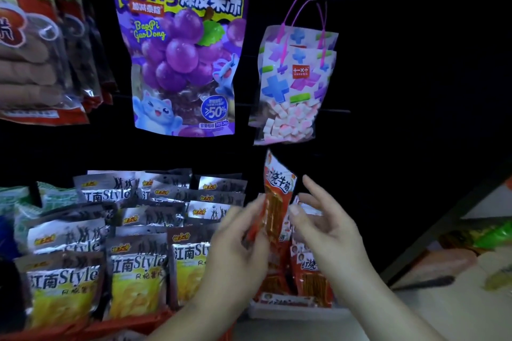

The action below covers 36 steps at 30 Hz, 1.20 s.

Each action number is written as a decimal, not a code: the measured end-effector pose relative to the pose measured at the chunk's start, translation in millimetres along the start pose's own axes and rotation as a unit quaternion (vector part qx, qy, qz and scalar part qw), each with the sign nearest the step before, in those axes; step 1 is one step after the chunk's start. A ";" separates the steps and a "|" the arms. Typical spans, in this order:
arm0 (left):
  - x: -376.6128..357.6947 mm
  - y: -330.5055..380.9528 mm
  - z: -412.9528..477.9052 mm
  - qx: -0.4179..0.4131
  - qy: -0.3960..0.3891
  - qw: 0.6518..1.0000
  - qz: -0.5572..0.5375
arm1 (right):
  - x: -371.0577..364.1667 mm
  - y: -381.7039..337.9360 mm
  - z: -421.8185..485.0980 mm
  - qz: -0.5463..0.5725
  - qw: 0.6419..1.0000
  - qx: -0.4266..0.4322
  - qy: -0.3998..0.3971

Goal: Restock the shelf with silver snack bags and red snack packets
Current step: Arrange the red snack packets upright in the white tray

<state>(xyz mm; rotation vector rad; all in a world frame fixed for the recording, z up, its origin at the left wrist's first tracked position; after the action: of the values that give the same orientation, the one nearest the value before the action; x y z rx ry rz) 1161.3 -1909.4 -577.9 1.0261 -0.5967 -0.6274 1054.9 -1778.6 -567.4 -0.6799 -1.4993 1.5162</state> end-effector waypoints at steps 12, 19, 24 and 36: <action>-11.0 -28.6 -9.2 0.057 -0.034 0.998 -0.002 | 14.9 32.2 10.9 0.098 0.989 -0.106 0.027; -26.0 -47.5 -12.5 0.157 -0.074 0.980 -0.102 | 4.5 30.7 8.0 0.037 0.996 -0.081 -0.024; -17.2 -48.1 -8.6 0.125 -0.045 0.990 -0.039 | 8.9 29.7 10.6 0.017 0.998 -0.053 0.017; -23.9 -40.3 -11.5 0.048 -0.134 0.983 0.114 | 11.6 36.2 17.4 -0.064 0.997 -0.042 0.004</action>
<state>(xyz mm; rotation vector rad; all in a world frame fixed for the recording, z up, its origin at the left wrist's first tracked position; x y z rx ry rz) 1145.5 -1900.8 -622.7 0.9513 -0.9751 -0.5406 1027.2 -1773.4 -598.3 -0.6267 -1.5765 1.3595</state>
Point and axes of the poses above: each hand's wrist, its own z-axis towards the middle knuckle, its own x-axis out of the back of the hand, y = z × x, the point moved 10 cm from there along z, towards the middle knuckle, and after that the axes turned 1 degree about z, right-handed, at the moved point
